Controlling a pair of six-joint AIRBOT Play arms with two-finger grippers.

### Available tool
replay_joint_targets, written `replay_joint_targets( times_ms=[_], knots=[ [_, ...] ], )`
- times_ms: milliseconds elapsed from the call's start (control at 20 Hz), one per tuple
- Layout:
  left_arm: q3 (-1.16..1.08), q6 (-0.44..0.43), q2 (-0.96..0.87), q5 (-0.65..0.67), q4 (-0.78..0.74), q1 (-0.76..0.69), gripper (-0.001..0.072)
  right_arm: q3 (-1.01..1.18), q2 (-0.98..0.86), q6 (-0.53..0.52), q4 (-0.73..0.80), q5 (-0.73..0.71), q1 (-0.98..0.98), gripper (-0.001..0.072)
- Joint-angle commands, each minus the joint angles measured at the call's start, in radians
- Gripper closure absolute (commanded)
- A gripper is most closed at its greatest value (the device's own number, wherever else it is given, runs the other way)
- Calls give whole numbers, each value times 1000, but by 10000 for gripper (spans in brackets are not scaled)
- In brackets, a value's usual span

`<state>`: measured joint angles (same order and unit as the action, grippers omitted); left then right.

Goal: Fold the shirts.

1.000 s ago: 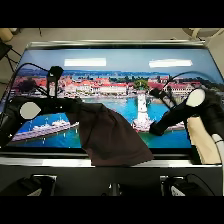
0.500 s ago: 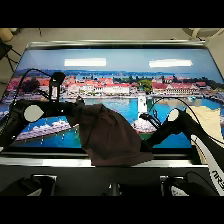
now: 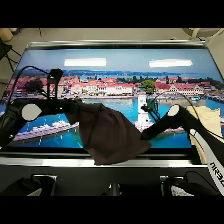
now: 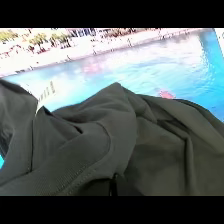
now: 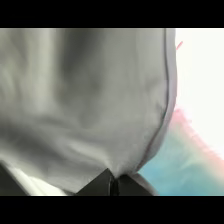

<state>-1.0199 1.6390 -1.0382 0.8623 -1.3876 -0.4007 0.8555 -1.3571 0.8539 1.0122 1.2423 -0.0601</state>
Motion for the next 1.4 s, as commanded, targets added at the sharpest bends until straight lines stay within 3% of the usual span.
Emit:
replay_joint_targets(
  times_ms=[0, 150, 300, 500, 550, 600, 650, 800, 950, 1150, 1300, 1350],
  knots=[
    [-48, -22, 22, 24, 0, 59, 687, 231, 25, 69, 114, -47, 76, 683],
    [-43, 30, 22, 65, 0, 102, 686, 497, 24, 107, 272, -187, 108, 683],
    [48, 99, -14, 61, 13, 86, 686, 572, 6, 139, 251, -335, 108, 682],
    [158, 135, -71, 7, 99, 42, 686, 572, -116, 159, 244, -176, 105, 653],
    [160, 134, -77, 4, 102, 37, 686, 572, -142, 169, 244, -114, 105, 406],
    [159, 134, -77, 0, 102, 37, 686, 572, -155, 170, 245, -48, 106, 60],
    [157, 134, -76, 1, 101, 41, 686, 572, -154, 159, 271, 12, 106, 27],
    [157, 104, -75, 5, 101, 53, 686, 563, -143, 148, 446, 206, 106, 34],
    [157, 104, -75, 10, 101, 52, 686, 403, -140, 169, 360, 296, 104, 38],
    [157, 104, -74, 12, 101, 52, 686, 165, -136, 174, 113, 151, 104, 12],
    [157, 104, -74, 11, 101, 52, 686, 90, -136, 210, 82, 85, 104, 18],
    [157, 104, -74, 10, 101, 52, 686, 79, -136, 217, 76, 68, 104, 100]
  ],
)
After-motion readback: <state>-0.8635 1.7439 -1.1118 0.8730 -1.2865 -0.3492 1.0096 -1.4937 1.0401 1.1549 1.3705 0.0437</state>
